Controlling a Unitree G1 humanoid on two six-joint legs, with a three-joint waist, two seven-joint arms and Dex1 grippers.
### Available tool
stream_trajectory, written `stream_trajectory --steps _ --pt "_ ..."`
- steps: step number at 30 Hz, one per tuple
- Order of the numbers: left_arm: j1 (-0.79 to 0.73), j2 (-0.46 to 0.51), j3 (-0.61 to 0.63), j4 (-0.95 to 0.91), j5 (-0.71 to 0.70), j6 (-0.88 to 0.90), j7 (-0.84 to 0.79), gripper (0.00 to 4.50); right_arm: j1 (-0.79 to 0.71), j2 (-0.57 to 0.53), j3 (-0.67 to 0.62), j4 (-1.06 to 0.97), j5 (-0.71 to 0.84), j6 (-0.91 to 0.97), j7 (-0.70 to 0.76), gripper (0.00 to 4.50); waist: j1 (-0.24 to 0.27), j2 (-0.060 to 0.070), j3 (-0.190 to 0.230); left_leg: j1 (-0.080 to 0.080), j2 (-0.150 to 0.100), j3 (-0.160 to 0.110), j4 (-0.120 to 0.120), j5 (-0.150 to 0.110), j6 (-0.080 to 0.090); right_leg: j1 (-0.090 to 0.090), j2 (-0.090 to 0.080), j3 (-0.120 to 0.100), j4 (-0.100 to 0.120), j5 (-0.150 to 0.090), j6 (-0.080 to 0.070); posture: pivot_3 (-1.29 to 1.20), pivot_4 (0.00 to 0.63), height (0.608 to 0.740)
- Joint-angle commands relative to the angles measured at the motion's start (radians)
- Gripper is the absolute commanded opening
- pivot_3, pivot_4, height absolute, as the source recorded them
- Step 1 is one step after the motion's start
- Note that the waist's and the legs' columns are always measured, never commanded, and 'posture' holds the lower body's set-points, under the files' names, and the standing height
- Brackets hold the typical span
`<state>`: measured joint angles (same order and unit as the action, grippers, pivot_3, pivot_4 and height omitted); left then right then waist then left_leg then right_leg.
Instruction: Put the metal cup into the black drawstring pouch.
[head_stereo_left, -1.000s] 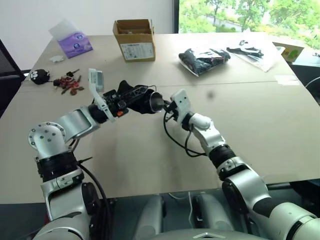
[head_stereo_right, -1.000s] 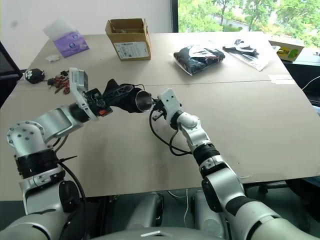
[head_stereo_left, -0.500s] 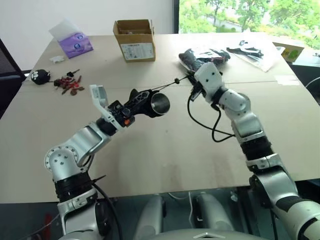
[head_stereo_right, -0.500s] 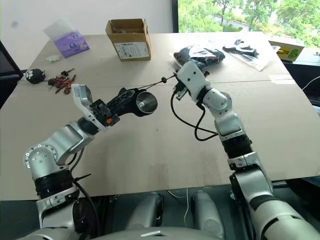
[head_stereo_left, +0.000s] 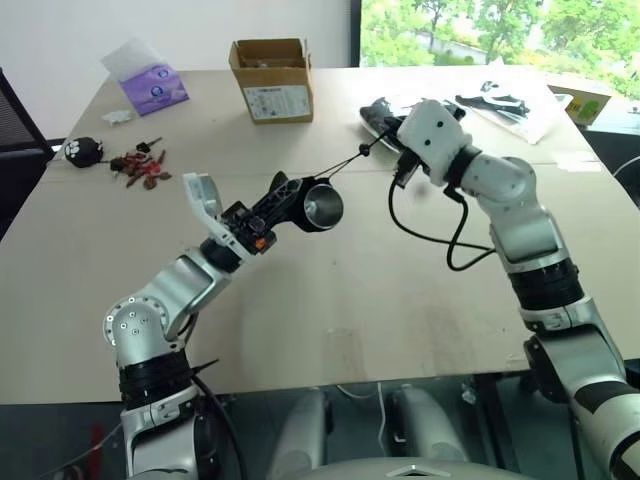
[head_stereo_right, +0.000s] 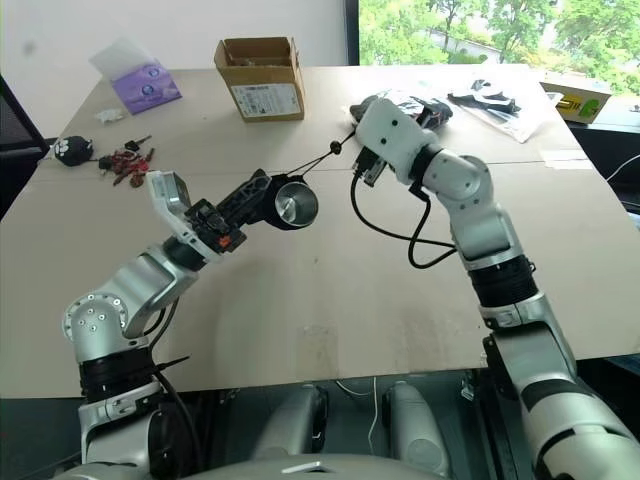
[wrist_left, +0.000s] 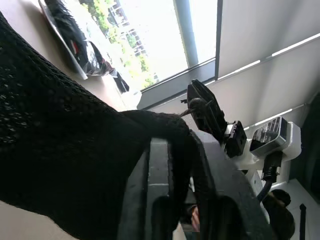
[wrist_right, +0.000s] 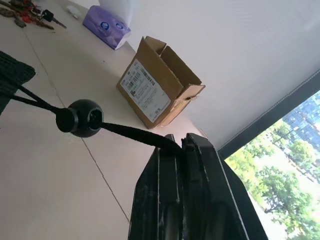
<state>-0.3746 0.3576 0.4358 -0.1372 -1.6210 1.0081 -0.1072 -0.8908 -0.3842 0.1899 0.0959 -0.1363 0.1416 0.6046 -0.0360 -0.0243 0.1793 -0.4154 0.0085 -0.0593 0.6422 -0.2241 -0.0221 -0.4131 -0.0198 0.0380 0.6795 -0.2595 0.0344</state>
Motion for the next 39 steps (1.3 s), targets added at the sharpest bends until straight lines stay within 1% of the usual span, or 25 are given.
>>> stream_trajectory --steps 1,3,5,6,8,9,10,11,12,14,15,17,19,20,22,24,27,28,29,31,32,34,36,39 --pt "-0.018 0.045 -0.018 -0.095 -0.102 -0.011 0.0 2.7 -0.111 -0.04 -0.018 -0.042 0.007 -0.044 0.043 0.0 -0.001 0.0 0.0 0.0 0.0 0.0 0.0 0.0 0.0 0.0 0.0 0.0 0.0 0.0 0.0 0.0 0.15 0.74" --pt "-0.005 0.064 -0.032 -0.13 -0.076 -0.026 0.005 2.7 -0.148 -0.065 -0.025 -0.03 0.008 -0.06 0.064 0.0 0.0 0.0 0.0 0.0 0.001 0.0 0.0 0.0 0.0 0.0 0.0 0.0 0.0 0.0 0.0 0.0 0.15 0.74" --pt "0.02 0.096 -0.062 -0.194 0.079 -0.066 -0.024 2.7 -0.194 -0.092 -0.036 -0.003 0.01 -0.075 0.082 0.0 0.001 0.0 0.0 0.0 0.001 0.0 0.0 0.0 0.0 0.0 0.0 0.0 -0.001 0.0 0.0 0.0 0.15 0.74" --pt "0.033 0.102 -0.068 -0.221 0.126 -0.092 -0.05 2.7 -0.216 -0.102 -0.041 0.012 0.011 -0.085 0.085 0.0 0.001 0.0 0.0 0.0 0.0 0.0 0.0 0.0 0.0 0.0 0.0 0.0 -0.001 0.0 0.0 0.0 0.15 0.74" --pt "0.057 0.112 -0.078 -0.263 0.203 -0.139 -0.09 3.18 -0.25 -0.106 -0.056 0.044 0.025 -0.093 0.083 0.0 0.001 0.0 0.0 0.0 0.0 0.001 0.0 0.0 0.0 0.0 0.0 0.001 -0.001 0.0 0.0 0.0 0.15 0.74" --pt "0.066 0.117 -0.085 -0.276 0.239 -0.156 -0.098 3.53 -0.244 -0.105 -0.055 0.063 0.029 -0.107 0.081 0.0 0.001 0.0 0.0 0.0 0.0 0.002 0.0 0.0 0.0 0.0 0.0 0.0 -0.001 0.0 0.0 0.0 0.15 0.74" --pt "0.07 0.117 -0.094 -0.29 0.274 -0.173 -0.094 3.92 -0.215 -0.114 -0.042 0.076 0.021 -0.116 0.088 0.0 0.002 0.0 0.0 0.0 0.0 0.002 -0.001 0.0 0.0 0.0 0.0 0.001 -0.001 0.0 0.0 0.0 0.15 0.74" --pt "0.073 0.117 -0.101 -0.299 0.293 -0.183 -0.093 4.45 -0.189 -0.13 -0.027 0.083 0.007 -0.142 0.1 0.0 0.002 0.0 0.0 0.0 0.0 0.003 -0.001 0.0 0.0 0.001 0.001 0.0 -0.001 0.0 0.0 0.0 0.15 0.74" --pt "0.081 0.128 -0.108 -0.314 0.302 -0.18 -0.107 4.49 -0.179 -0.143 -0.02 0.083 0.001 -0.171 0.11 0.0 0.002 0.0 0.0 0.0 0.0 0.003 0.0 0.0 0.0 0.001 0.001 0.0 -0.001 0.0 0.0 0.0 0.15 0.74" --pt "0.117 0.168 -0.101 -0.36 0.295 -0.167 -0.178 4.49 -0.22 -0.136 -0.058 0.08 0.029 -0.147 0.097 0.0 0.004 0.0 0.0 0.0 0.0 0.003 0.0 0.0 0.0 0.001 0.0 0.0 -0.001 0.0 0.0 0.0 0.15 0.74" --pt "0.127 0.177 -0.092 -0.373 0.301 -0.178 -0.2 4.49 -0.212 -0.135 -0.056 0.066 0.041 -0.135 0.112 0.0 0.001 0.002 0.001 0.0 0.0 0.004 0.0 0.0 0.0 0.0 0.0 0.0 -0.001 0.0 0.0 0.0 0.15 0.74" --pt "0.128 0.193 -0.103 -0.397 0.373 -0.228 -0.232 4.49 -0.181 -0.144 -0.047 0.042 0.055 -0.159 0.14 0.0 -0.001 0.002 0.001 0.0 0.001 0.006 -0.001 0.0 0.001 -0.001 0.0 0.003 -0.001 0.0 0.0 0.0 0.15 0.74" --pt "0.128 0.196 -0.118 -0.402 0.421 -0.253 -0.25 4.49 -0.18 -0.149 -0.053 0.036 0.058 -0.16 0.135 0.0 -0.001 0.002 0.001 0.0 0.001 0.005 -0.001 0.0 0.001 0.0 0.001 0.001 -0.001 0.0 0.0 0.0 0.15 0.74" --pt "0.122 0.199 -0.121 -0.391 0.432 -0.259 -0.259 4.49 -0.218 -0.135 -0.08 0.051 0.068 -0.137 0.098 0.0 -0.001 0.002 0.001 0.0 0.001 0.005 -0.001 0.0 0.001 0.0 0.001 0.001 -0.001 0.0 0.0 0.0 0.15 0.74" --pt "0.076 0.179 -0.1 -0.325 0.403 -0.263 -0.222 4.49 -0.222 -0.145 -0.072 0.041 0.071 -0.157 0.119 0.0 0.001 0.002 0.001 0.0 0.001 0.006 -0.001 -0.001 0.001 0.0 0.001 0.002 -0.001 0.0 0.0 0.0 0.15 0.74" --pt "0.052 0.17 -0.078 -0.283 0.393 -0.273 -0.219 4.49 -0.241 -0.121 -0.099 0.054 0.085 -0.124 0.074 0.0 0.002 0.002 0.001 0.0 0.001 0.006 0.0 -0.002 0.004 0.0 0.001 0.002 0.0 0.0 0.0 0.0 0.15 0.74" --pt "0.038 0.166 -0.068 -0.261 0.404 -0.284 -0.214 4.49 -0.225 -0.15 -0.074 0.028 0.084 -0.155 0.134 0.0 0.001 0.001 0.001 0.0 0.001 0.006 0.001 -0.003 0.005 0.0 0.001 0.001 0.0 0.0 0.0 0.0 0.15 0.74" --pt "0.037 0.171 -0.07 -0.257 0.411 -0.282 -0.221 4.49 -0.26 -0.149 -0.091 0.055 0.081 -0.153 0.108 0.0 0.001 0.001 0.001 0.0 0.001 0.006 0.001 -0.003 0.005 0.0 0.001 0.001 -0.001 0.0 0.0 0.0 0.15 0.74" --pt "0.029 0.174 -0.073 -0.249 0.419 -0.281 -0.219 4.49 -0.26 -0.147 -0.082 0.051 0.076 -0.153 0.114 0.0 0.001 0.001 0.001 0.0 0.001 0.006 0.0 -0.003 0.004 0.0 0.001 0.002 -0.001 0.0 0.0 0.0 0.15 0.74" --pt "0.003 0.185 -0.108 -0.247 0.459 -0.283 -0.241 4.49 -0.187 -0.144 -0.044 -0.002 0.07 -0.157 0.143 0.0 0.001 0.001 0.001 0.0 0.001 0.006 0.0 -0.003 0.004 0.0 0.001 0.001 -0.001 0.0 0.0 0.0 0.15 0.74" --pt "-0.008 0.2 -0.137 -0.253 0.497 -0.288 -0.267 4.49 -0.176 -0.138 -0.045 -0.016 0.068 -0.15 0.134 0.0 0.001 0.001 0.001 0.0 0.001 0.006 0.0 -0.003 0.004 0.0 0.001 0.001 -0.001 0.0 0.0 0.0 0.15 0.74" --pt "-0.026 0.225 -0.186 -0.263 0.567 -0.301 -0.318 4.49 -0.211 -0.12 -0.068 -0.013 0.068 -0.116 0.094 0.0 0.001 0.001 0.001 0.0 0.001 0.005 0.0 -0.003 0.004 0.0 0.001 0.0 -0.001 0.0 0.0 0.0 0.15 0.74" --pt "-0.076 0.209 -0.214 -0.253 0.581 -0.305 -0.321 4.49 -0.221 -0.129 -0.049 -0.022 0.044 -0.136 0.111 0.0 0.001 0.002 0.001 0.0 0.001 0.007 0.0 -0.002 0.004 0.0 0.001 0.001 -0.001 0.0 0.0 0.0 0.15 0.74" --pt "-0.143 0.208 -0.299 -0.236 0.687 -0.342 -0.378 4.49 -0.187 -0.134 -0.016 -0.059 0.032 -0.155 0.143 0.0 0.003 0.002 0.001 0.0 0.001 0.005 0.001 -0.002 0.004 0.0 0.001 0.0 -0.001 0.0 0.0 0.0 0.15 0.74"
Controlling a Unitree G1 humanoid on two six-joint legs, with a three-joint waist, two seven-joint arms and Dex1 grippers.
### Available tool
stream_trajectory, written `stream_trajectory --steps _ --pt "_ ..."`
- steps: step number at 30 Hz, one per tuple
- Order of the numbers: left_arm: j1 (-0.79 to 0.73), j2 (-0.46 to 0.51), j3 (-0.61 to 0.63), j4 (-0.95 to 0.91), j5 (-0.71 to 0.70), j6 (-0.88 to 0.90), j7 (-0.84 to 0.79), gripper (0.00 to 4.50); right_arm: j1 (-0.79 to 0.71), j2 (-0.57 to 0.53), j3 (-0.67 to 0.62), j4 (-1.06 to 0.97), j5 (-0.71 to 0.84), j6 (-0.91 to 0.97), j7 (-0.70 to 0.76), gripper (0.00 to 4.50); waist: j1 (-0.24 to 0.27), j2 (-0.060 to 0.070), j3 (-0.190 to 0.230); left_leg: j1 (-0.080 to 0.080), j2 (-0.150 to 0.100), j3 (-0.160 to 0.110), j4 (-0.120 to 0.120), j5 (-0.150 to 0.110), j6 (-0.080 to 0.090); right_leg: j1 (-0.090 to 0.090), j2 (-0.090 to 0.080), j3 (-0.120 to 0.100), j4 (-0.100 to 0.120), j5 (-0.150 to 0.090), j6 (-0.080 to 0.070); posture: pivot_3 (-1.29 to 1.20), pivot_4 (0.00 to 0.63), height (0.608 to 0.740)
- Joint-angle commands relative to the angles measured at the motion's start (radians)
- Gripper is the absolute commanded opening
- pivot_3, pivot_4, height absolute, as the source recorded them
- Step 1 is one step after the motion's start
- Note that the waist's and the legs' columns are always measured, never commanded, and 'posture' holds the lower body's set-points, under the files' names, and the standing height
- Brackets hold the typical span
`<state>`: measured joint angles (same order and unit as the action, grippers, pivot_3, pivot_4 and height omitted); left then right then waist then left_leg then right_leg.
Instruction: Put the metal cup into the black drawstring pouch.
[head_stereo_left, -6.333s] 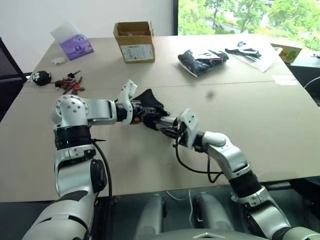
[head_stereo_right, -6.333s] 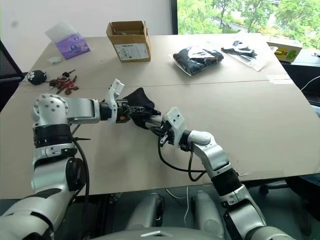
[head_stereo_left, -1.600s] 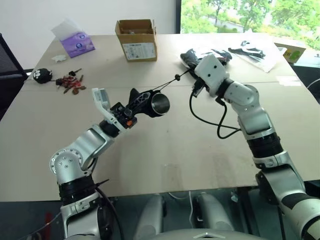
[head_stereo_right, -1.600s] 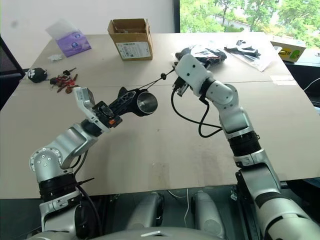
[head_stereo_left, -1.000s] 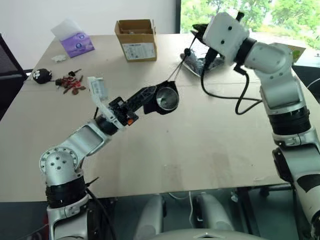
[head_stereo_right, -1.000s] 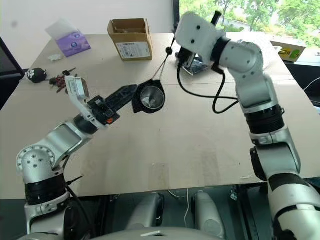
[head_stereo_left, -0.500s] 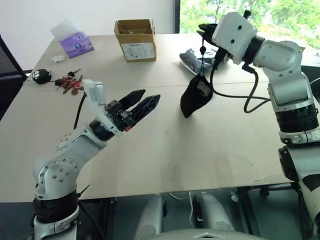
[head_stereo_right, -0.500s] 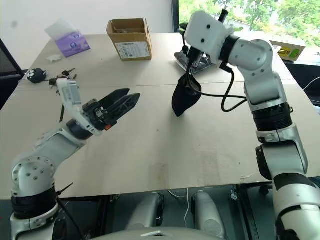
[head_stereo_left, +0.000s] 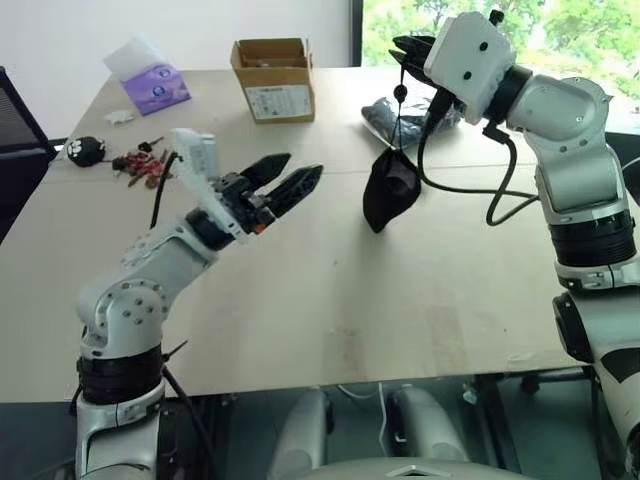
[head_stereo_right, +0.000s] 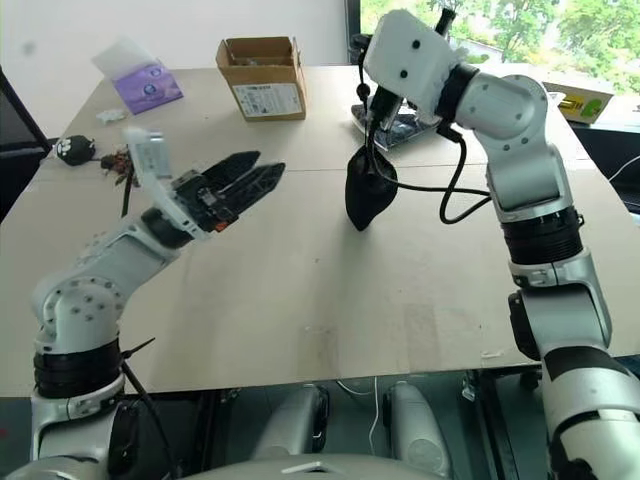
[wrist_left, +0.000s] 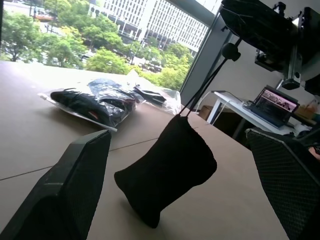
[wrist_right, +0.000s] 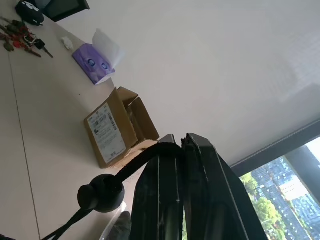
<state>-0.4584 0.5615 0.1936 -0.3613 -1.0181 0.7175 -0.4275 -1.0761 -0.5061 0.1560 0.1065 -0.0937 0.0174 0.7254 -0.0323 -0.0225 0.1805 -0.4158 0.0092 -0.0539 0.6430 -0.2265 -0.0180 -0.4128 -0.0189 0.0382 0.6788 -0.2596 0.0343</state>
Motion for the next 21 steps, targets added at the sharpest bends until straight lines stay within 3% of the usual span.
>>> stream_trajectory --steps 1,11,14,18,21 --pt "-0.099 -0.008 -0.099 0.011 0.137 -0.076 -0.075 4.49 0.01 -0.014 0.031 -0.086 -0.011 -0.042 0.04 0.0 -0.001 0.0 0.0 0.0 0.0 0.0 0.0 0.0 0.0 0.0 0.0 0.0 0.0 0.0 0.0 0.0 0.15 0.74" --pt "-0.316 -0.183 -0.223 0.238 0.367 -0.266 -0.19 4.49 0.004 -0.018 0.064 -0.142 -0.022 -0.057 0.093 0.0 -0.006 0.0 0.0 0.0 0.0 0.001 0.0 0.001 -0.003 0.0 0.001 0.001 0.0 0.0 0.0 0.0 0.15 0.74" --pt "-0.337 -0.211 -0.23 0.273 0.403 -0.305 -0.228 3.64 0.008 -0.018 0.061 -0.16 -0.022 -0.041 0.096 0.0 -0.005 0.0 0.0 0.0 0.0 0.001 0.0 0.001 -0.002 0.0 0.0 0.001 0.0 0.0 0.0 0.0 0.15 0.74" --pt "-0.351 -0.243 -0.239 0.302 0.439 -0.347 -0.274 1.67 0.016 -0.023 0.058 -0.18 -0.028 -0.023 0.096 0.0 -0.005 0.0 0.0 0.0 0.0 0.001 0.0 0.001 -0.002 0.0 0.0 0.001 0.0 0.0 0.0 0.0 0.15 0.74" --pt "-0.358 -0.258 -0.239 0.318 0.453 -0.352 -0.296 0.48 0.02 -0.026 0.052 -0.191 -0.029 -0.005 0.094 0.0 -0.005 0.0 0.0 0.0 0.0 0.001 0.0 0.001 -0.002 0.0 0.0 0.001 0.0 0.0 0.0 0.0 0.15 0.74"
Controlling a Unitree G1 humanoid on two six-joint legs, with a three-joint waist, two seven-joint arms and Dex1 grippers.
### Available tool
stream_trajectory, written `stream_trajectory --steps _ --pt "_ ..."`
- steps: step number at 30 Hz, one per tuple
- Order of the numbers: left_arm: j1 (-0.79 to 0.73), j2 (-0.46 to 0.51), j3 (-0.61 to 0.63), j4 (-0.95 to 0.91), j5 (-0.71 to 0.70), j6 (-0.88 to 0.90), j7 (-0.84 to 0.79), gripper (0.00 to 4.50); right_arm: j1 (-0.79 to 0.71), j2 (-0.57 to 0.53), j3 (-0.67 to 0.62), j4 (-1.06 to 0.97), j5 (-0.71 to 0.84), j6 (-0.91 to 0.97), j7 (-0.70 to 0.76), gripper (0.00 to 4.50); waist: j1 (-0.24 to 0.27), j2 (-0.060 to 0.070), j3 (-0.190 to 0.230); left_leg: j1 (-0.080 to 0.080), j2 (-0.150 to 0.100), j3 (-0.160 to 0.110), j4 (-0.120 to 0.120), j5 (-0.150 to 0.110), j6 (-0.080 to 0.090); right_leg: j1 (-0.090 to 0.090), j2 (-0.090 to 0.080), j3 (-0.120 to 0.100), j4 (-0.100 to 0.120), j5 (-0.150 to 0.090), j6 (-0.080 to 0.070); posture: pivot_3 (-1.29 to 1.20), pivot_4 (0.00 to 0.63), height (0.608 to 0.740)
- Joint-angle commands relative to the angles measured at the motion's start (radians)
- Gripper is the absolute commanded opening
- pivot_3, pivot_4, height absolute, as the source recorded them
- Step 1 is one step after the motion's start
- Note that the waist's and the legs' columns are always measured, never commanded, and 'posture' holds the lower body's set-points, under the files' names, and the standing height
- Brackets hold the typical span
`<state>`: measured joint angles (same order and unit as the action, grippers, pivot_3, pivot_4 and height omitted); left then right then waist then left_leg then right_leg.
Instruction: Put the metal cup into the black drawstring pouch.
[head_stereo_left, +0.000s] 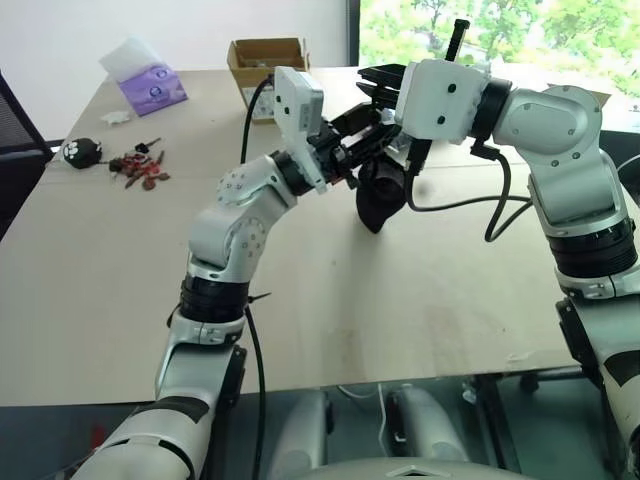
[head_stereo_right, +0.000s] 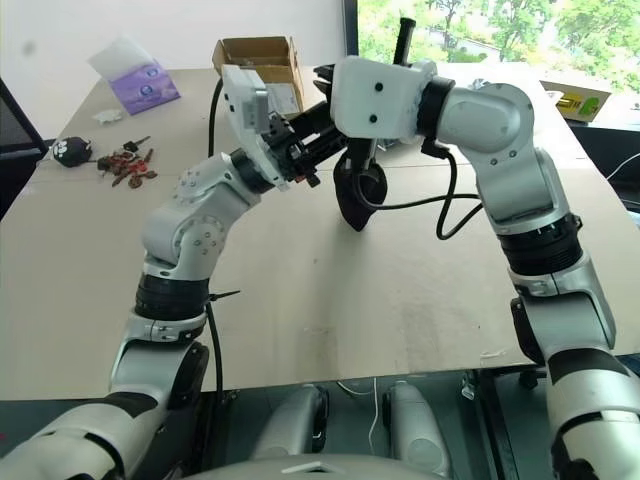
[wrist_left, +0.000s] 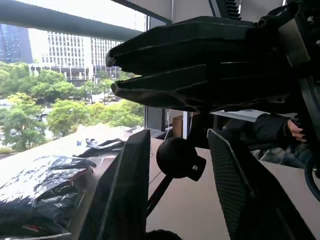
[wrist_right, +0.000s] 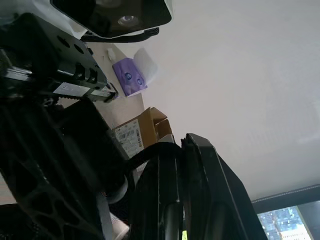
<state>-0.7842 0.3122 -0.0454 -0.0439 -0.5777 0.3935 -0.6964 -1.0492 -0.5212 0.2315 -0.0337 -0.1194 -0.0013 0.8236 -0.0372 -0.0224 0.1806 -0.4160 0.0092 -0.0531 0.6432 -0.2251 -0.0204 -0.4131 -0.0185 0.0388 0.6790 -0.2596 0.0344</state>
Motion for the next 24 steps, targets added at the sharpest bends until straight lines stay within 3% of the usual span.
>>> stream_trajectory --steps 1,8,13,17,23,24 --pt "-0.033 -0.011 -0.002 0.007 0.021 -0.033 -0.035 0.22 -0.008 -0.01 -0.028 -0.054 -0.002 0.023 -0.009 0.0 0.0 0.0 0.0 0.0 0.0 0.0 0.0 0.0 0.0 0.0 0.0 0.0 0.0 0.0 0.0 0.0 0.15 0.74" --pt "0.002 0.013 -0.007 0.134 0.109 -0.049 -0.078 0.21 -0.162 0.034 -0.209 0.047 0.091 0.245 -0.168 0.0 -0.001 0.001 0.001 0.0 0.0 0.001 0.001 0.0 0.0 0.0 0.0 0.001 0.001 0.0 0.0 0.0 0.15 0.74" --pt "0.011 0.074 -0.011 0.259 0.198 -0.087 -0.112 0.21 -0.212 -0.047 -0.28 0.223 0.072 0.238 -0.243 0.0 0.002 0.001 0.0 0.0 0.0 0.0 0.0 0.0 0.0 0.0 0.0 -0.001 0.0 0.0 0.0 0.0 0.15 0.74" --pt "-0.012 0.077 -0.017 0.299 0.221 -0.095 -0.129 0.21 -0.136 -0.086 -0.299 0.3 0.097 0.231 -0.249 0.0 0.005 0.001 0.001 0.0 -0.001 0.001 0.0 -0.002 0.004 0.0 -0.001 0.0 0.0 0.0 0.0 0.0 0.15 0.74" --pt "-0.034 0.007 -0.103 0.352 0.277 -0.112 -0.18 0.21 0.173 -0.087 -0.29 0.309 0.166 0.26 -0.168 0.0 0.014 0.001 0.001 -0.001 -0.001 0.001 -0.001 -0.002 0.004 0.0 -0.001 0.0 -0.001 0.0 0.0 0.0 0.15 0.74" --pt "-0.037 0.004 -0.104 0.355 0.272 -0.097 -0.189 0.71 0.215 -0.091 -0.286 0.304 0.171 0.26 -0.153 0.32 0.014 0.002 0.001 -0.001 -0.001 0.002 0.0 -0.002 0.004 0.0 -0.001 0.0 -0.001 0.0 0.0 0.0 0.15 0.74"
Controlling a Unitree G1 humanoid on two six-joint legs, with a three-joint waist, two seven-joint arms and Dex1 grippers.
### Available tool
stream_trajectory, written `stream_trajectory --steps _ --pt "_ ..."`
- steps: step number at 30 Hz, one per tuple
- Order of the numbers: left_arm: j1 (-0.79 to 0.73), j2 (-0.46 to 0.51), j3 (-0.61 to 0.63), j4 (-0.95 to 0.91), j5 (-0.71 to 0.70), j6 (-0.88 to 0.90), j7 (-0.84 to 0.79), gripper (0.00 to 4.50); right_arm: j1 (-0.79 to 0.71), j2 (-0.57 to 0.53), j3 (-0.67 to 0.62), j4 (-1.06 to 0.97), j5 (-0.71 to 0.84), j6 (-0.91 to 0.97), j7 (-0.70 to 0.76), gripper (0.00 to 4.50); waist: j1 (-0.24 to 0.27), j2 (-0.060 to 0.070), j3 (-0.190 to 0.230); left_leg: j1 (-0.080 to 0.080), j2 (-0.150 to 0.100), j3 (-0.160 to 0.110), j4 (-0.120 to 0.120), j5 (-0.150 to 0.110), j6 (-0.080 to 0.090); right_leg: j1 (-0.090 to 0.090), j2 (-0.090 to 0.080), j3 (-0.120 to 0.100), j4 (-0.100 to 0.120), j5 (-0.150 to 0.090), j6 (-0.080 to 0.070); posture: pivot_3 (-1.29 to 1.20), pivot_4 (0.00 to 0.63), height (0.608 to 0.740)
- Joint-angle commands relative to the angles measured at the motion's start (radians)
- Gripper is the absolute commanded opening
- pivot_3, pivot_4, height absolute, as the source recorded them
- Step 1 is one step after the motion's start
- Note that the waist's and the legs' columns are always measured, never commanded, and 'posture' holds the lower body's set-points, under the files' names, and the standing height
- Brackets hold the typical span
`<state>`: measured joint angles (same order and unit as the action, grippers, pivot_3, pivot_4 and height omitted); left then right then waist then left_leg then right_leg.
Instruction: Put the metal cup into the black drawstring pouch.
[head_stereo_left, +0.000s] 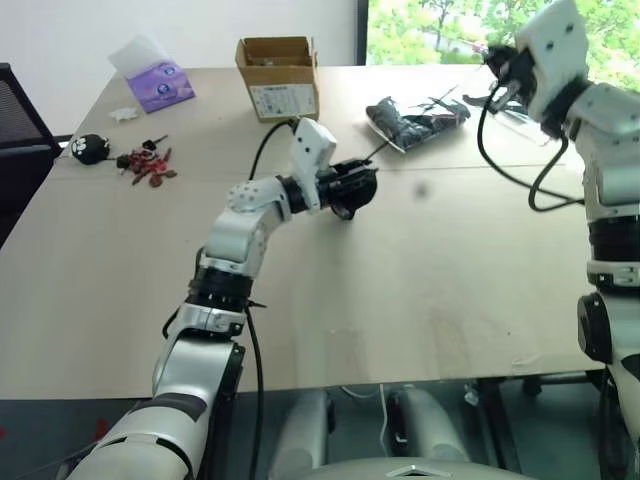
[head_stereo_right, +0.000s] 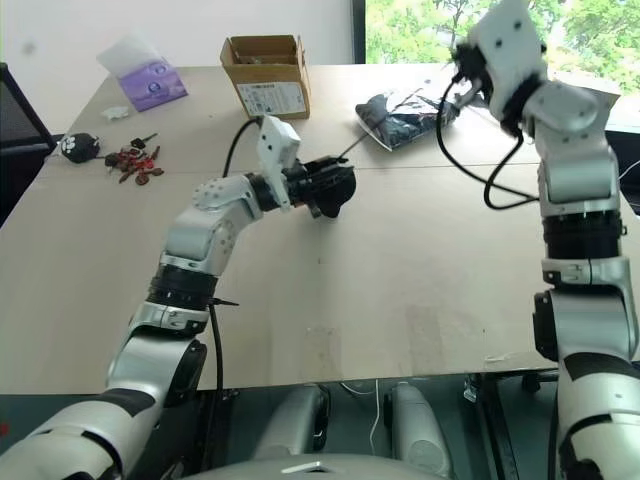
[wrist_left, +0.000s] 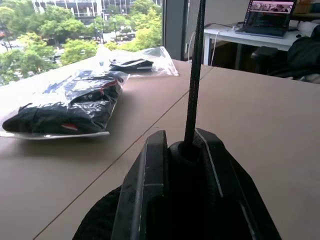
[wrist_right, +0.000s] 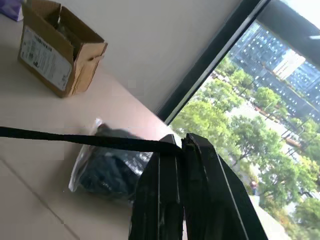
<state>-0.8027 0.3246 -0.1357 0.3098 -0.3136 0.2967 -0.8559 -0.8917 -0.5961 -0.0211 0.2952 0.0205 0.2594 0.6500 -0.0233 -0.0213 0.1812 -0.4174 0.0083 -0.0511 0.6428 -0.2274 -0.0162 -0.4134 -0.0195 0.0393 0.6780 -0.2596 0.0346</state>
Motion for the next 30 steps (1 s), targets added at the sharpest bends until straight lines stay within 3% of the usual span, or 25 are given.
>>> stream_trajectory --steps 1,2,7,9,10,15,19,30 --pt "-0.019 -0.007 -0.014 -0.01 -0.004 0.021 -0.049 1.23 0.106 -0.025 -0.024 -0.039 0.03 -0.007 0.036 0.67 -0.001 0.001 0.0 0.0 0.0 0.0 0.0 0.0 0.0 0.0 0.0 0.001 0.0 0.0 0.0 0.0 0.15 0.74" --pt "-0.018 -0.004 -0.01 -0.027 -0.018 0.044 -0.063 1.52 0.147 -0.034 -0.017 -0.058 0.033 -0.007 0.054 0.91 -0.005 0.001 0.0 0.0 0.0 0.001 0.0 0.0 0.0 0.0 0.0 0.001 0.0 0.0 0.0 0.0 0.15 0.74" --pt "0.044 0.053 0.032 -0.209 -0.09 0.178 -0.091 3.93 0.403 -0.104 -0.058 -0.258 0.113 0.066 0.152 3.33 -0.019 0.002 0.001 0.001 0.001 0.0 0.0 -0.001 0.002 0.0 0.001 0.001 0.001 0.0 0.0 0.0 0.15 0.74" --pt "0.108 0.089 0.068 -0.316 -0.138 0.242 -0.083 4.5 0.505 -0.133 -0.095 -0.357 0.159 0.103 0.176 4.26 -0.022 0.003 0.001 0.002 0.001 0.001 0.0 -0.001 0.002 0.0 0.001 0.003 0.001 0.0 0.0 0.0 0.15 0.74" --pt "0.136 0.099 0.093 -0.365 -0.169 0.277 -0.069 4.5 0.552 -0.141 -0.115 -0.407 0.186 0.116 0.186 4.47 -0.022 0.003 0.0 0.003 0.002 0.0 -0.001 -0.001 0.002 0.0 0.001 0.003 0.001 0.0 0.0 0.0 0.15 0.74" --pt "0.325 0.144 0.223 -0.57 -0.244 0.382 0.052 4.5 0.741 -0.1 -0.215 -0.651 0.329 0.18 0.162 4.47 -0.019 0.003 0.0 0.004 0.003 -0.003 0.003 -0.001 0.002 0.002 0.002 0.003 0.003 0.0 0.0 0.0 0.15 0.74" --pt "0.569 0.174 0.345 -0.736 -0.28 0.385 0.113 4.5 0.843 -0.038 -0.254 -0.787 0.366 0.206 0.074 4.47 -0.016 0.003 0.0 0.004 0.005 -0.006 0.006 -0.001 0.002 0.005 0.002 0.002 0.003 0.0 0.001 0.0 0.15 0.74" --pt "0.909 0.177 0.529 -0.913 -0.351 0.408 0.251 4.5 0.988 -0.034 -0.335 -0.915 0.391 0.252 -0.015 4.47 0.011 0.003 0.0 0.005 0.004 -0.003 0.008 -0.001 0.002 0.007 0.002 0.0 0.002 0.0 0.0 0.0 0.15 0.74"
